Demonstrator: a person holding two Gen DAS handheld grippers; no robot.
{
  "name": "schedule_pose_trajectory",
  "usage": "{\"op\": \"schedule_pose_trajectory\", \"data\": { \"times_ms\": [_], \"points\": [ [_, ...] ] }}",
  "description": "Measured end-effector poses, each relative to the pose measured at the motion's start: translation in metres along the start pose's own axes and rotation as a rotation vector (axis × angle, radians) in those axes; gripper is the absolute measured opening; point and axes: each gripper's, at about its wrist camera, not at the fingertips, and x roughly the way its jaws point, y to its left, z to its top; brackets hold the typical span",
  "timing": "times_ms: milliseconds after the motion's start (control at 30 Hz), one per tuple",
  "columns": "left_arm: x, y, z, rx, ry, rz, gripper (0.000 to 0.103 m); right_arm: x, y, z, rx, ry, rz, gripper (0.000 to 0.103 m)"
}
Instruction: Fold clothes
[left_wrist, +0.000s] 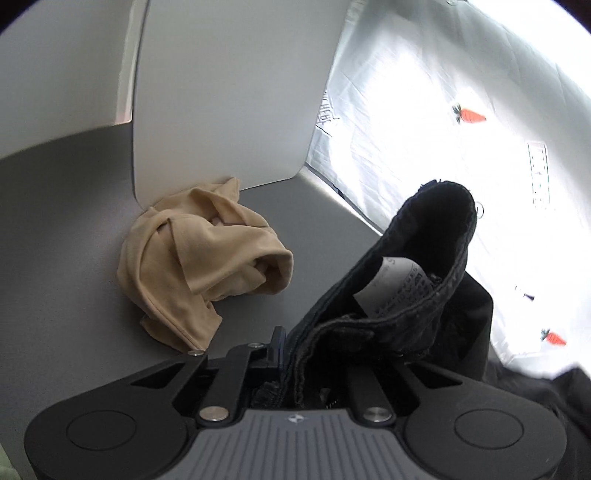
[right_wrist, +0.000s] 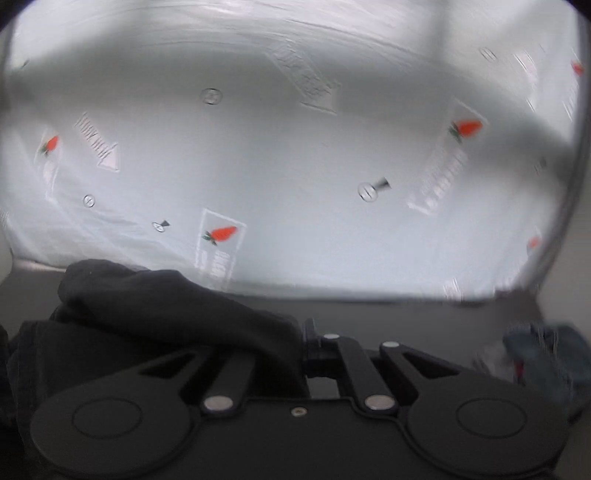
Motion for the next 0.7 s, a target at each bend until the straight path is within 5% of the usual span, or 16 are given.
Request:
{"op": "schedule_pose_trajectory", "data": {
  "times_ms": [67, 167, 267, 367, 567, 700],
  "points": [
    [0.003, 0.010, -0.002, -0.031, 0.040, -0.019, 0.012, 0.005, -0.046, -0.037, 0.167, 0.122, -0.043, 0.007],
    [0.038, 0.002, -0.039, 0.125, 0.145, 0.118, 0.019, 0.038, -0.070, -0.121, 0.107, 0.345, -0.192, 0.046],
    [0.064, 0.006, -0.076, 0.150, 0.281, 0.233, 0.016, 0.055, -0.063, -0.183, -0.015, 0.519, -0.266, 0.040],
    [0.041, 0.012, -0.085, 0.118, 0.234, 0.210, 0.025, 0.031, -0.047, -0.180, -0.067, 0.440, -0.217, 0.044],
    [0.023, -0.008, -0.092, 0.272, 0.171, 0.252, 0.029, 0.017, -0.001, -0.151, -0.318, 0.236, -0.026, 0.063],
    [0.001, -0.018, -0.096, 0.287, 0.088, 0.219, 0.056, 0.056, 0.017, -0.140, -0.393, 0.204, 0.041, 0.074]
  ]
}}
